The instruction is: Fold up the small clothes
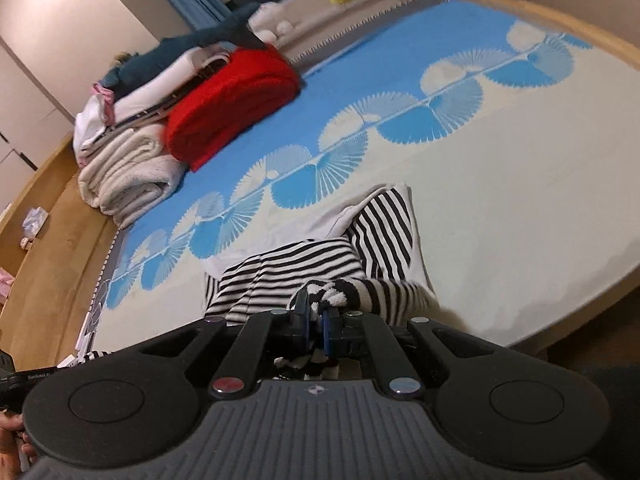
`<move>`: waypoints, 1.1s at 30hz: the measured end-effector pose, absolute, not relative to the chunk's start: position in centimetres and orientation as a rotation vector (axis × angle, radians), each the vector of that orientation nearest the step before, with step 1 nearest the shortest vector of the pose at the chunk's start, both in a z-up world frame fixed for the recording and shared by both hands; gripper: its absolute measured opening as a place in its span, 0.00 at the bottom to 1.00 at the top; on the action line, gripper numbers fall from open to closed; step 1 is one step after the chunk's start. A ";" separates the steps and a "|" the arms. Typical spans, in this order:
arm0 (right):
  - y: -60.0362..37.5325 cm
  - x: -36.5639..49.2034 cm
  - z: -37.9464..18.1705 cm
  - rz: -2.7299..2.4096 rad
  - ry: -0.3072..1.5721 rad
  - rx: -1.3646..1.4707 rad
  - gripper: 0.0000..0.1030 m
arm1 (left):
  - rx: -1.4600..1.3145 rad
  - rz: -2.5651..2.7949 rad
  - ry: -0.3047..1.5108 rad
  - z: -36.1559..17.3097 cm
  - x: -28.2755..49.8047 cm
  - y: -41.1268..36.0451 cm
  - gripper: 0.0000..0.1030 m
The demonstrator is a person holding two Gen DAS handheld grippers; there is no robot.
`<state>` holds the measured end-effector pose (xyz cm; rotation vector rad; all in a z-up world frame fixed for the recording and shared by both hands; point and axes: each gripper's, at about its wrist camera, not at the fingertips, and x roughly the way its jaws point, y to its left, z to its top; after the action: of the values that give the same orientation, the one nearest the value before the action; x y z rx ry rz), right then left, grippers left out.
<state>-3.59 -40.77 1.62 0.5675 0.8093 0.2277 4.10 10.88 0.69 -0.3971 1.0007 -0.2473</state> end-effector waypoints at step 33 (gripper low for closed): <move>-28.2 19.5 -11.8 0.346 0.805 -0.324 0.45 | 0.280 -0.241 0.903 -12.6 21.6 3.4 0.48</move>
<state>19.47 -28.20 -11.83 -0.3244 0.8052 0.3459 21.55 3.39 -12.61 0.2798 0.9027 -0.2415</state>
